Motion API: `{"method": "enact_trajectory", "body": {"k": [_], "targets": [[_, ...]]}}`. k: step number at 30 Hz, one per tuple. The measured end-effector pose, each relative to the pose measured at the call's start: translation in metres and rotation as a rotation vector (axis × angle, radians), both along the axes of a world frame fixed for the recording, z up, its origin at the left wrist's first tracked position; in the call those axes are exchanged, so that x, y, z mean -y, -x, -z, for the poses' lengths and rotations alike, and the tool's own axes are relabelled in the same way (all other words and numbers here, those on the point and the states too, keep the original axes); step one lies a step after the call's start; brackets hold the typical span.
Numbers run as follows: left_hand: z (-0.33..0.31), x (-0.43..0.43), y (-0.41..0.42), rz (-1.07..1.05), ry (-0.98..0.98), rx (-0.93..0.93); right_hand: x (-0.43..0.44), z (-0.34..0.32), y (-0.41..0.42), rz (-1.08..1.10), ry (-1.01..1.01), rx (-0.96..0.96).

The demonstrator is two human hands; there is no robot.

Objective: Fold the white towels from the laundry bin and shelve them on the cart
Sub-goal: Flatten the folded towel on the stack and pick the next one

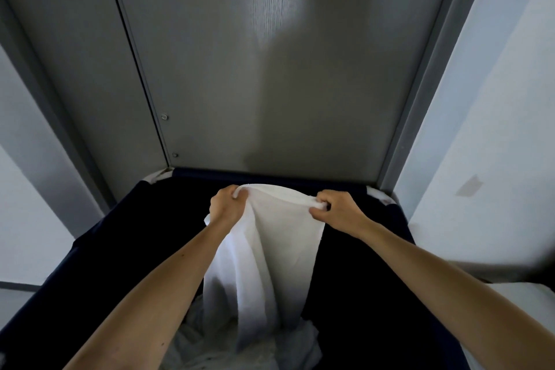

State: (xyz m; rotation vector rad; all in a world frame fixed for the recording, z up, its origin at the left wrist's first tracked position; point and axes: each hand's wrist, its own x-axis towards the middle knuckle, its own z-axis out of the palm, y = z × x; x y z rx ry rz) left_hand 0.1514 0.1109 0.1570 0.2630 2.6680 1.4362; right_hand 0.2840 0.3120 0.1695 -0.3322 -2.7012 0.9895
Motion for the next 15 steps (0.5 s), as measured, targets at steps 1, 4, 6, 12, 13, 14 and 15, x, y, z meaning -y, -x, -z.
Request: {"method": "enact_trajectory", "body": {"k": [1,4,6,12,13,14,15], "targets": [[0.001,0.001,0.001,-0.002,0.000,0.013,0.002,0.000,0.001,0.013,0.015,-0.045],[0.004,0.005,0.005,-0.007,0.003,0.038,0.004,-0.003,0.003,0.017,-0.007,-0.155],[0.008,0.007,0.005,-0.020,-0.003,0.052,0.002,-0.003,0.004,-0.034,-0.041,-0.173],[0.013,0.008,0.006,-0.012,0.000,0.080,-0.004,0.001,0.002,-0.078,-0.236,-0.184],[0.013,0.007,0.006,-0.013,-0.001,0.083,-0.006,-0.002,0.001,-0.110,-0.242,-0.129],[0.014,0.007,0.006,-0.013,0.001,0.083,-0.006,-0.002,0.001,-0.163,-0.245,-0.018],[0.014,0.007,0.005,-0.011,0.003,0.080,-0.006,-0.002,-0.001,-0.192,-0.294,0.063]]}}
